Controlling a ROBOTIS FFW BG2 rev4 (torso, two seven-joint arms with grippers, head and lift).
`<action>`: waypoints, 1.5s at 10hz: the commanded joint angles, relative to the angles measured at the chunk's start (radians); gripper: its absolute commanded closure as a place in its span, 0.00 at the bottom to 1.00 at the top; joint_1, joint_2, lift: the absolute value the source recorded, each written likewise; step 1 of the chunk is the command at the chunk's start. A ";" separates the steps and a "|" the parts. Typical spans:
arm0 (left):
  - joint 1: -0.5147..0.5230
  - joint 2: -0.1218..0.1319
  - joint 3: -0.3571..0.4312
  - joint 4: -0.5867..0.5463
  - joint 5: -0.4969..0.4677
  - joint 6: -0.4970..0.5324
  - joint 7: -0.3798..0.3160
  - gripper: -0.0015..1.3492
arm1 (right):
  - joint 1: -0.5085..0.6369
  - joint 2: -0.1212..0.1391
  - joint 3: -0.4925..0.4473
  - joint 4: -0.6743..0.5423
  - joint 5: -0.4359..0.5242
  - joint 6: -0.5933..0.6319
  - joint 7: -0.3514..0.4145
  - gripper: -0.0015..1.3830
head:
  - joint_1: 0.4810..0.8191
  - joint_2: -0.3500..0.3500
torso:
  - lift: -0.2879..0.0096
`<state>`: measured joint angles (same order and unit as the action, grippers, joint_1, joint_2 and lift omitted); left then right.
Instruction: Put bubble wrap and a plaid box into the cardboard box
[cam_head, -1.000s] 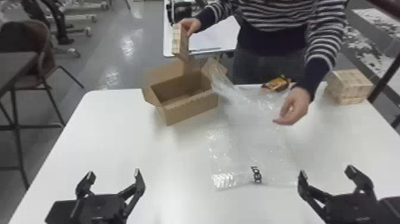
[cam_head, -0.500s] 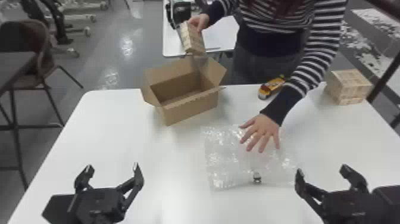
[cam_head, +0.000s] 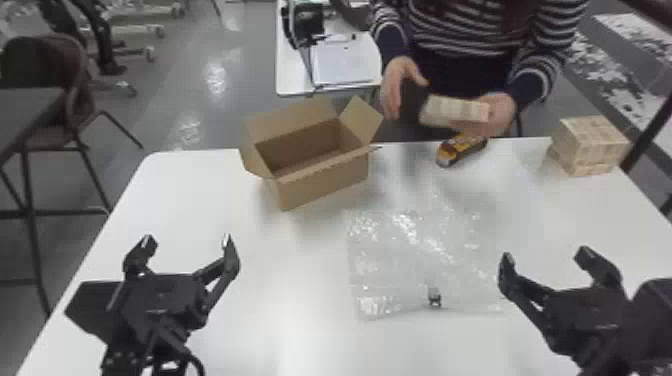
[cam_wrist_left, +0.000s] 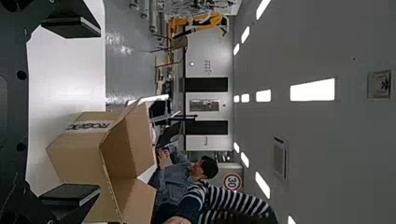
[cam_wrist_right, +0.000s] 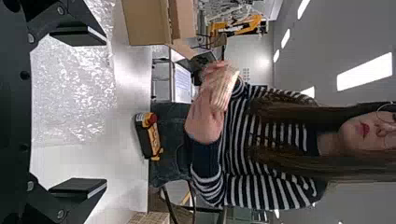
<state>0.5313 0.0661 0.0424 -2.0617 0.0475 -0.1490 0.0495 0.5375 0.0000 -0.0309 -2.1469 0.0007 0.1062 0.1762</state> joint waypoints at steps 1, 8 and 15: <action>-0.010 -0.009 0.005 0.000 0.000 0.005 -0.003 0.10 | -0.016 0.000 0.003 -0.001 -0.005 0.015 0.006 0.16 | 0.63 0.61 | 0.60; -0.007 -0.051 0.030 0.000 -0.011 0.016 -0.020 0.09 | -0.037 -0.003 0.005 0.004 -0.013 0.041 0.016 0.16 | 0.63 0.63 | 0.60; 0.012 -0.069 0.050 0.002 -0.035 -0.009 -0.019 0.06 | -0.016 0.001 0.005 0.005 0.009 -0.014 -0.009 0.16 | 0.63 0.64 | 0.60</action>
<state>0.5425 0.0002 0.0912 -2.0603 0.0142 -0.1572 0.0307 0.5197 0.0000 -0.0260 -2.1413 0.0071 0.0966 0.1686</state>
